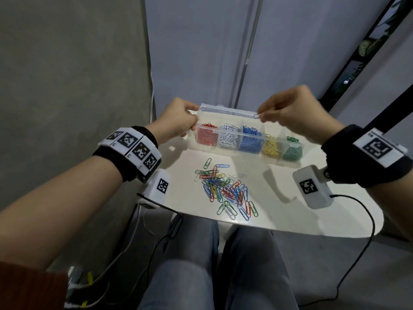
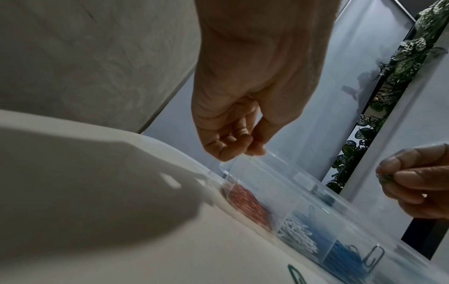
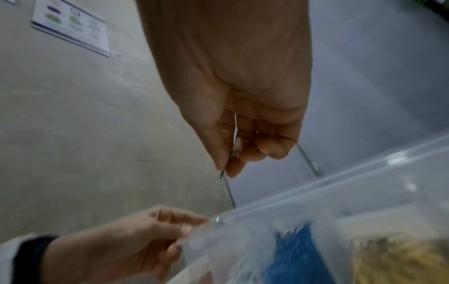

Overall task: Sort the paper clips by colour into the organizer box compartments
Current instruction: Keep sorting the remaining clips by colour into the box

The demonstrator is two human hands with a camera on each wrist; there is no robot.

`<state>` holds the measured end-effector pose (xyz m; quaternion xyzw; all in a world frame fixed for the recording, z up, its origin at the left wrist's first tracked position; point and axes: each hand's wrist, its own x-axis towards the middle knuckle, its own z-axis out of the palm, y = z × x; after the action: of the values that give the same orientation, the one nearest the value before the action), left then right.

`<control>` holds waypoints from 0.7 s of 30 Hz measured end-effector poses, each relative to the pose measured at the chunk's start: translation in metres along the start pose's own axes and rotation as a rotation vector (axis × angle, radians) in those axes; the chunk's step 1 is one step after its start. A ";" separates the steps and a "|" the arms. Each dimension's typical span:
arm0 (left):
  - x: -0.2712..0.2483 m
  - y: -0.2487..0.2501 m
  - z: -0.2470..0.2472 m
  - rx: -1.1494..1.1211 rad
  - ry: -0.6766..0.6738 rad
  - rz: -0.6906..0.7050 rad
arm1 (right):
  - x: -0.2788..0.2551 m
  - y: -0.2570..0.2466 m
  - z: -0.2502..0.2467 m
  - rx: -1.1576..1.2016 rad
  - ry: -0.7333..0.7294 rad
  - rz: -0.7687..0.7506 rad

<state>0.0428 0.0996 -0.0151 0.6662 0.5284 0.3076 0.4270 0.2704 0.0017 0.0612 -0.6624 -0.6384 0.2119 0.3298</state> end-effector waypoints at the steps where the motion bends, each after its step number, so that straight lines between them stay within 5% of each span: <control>1: 0.000 0.000 0.000 0.000 -0.002 0.001 | 0.004 0.005 -0.008 -0.020 0.063 0.012; 5: 0.001 -0.002 0.000 -0.012 -0.008 0.004 | 0.009 0.037 -0.039 -0.158 0.197 0.118; 9: 0.001 -0.002 0.000 -0.015 -0.008 0.004 | 0.004 0.065 -0.046 -0.238 0.156 0.222; 13: 0.001 -0.002 -0.001 -0.010 -0.010 0.006 | -0.009 0.060 -0.036 -0.226 0.132 0.051; 18: -0.001 0.000 -0.001 -0.004 -0.012 0.007 | -0.051 0.030 -0.007 -0.220 -0.417 -0.340; 21: -0.002 0.001 -0.001 0.003 -0.011 0.011 | -0.073 0.031 0.019 -0.193 -0.676 -0.401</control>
<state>0.0422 0.0974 -0.0136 0.6714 0.5227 0.3058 0.4272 0.2717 -0.0661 0.0154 -0.4458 -0.8444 0.2882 0.0723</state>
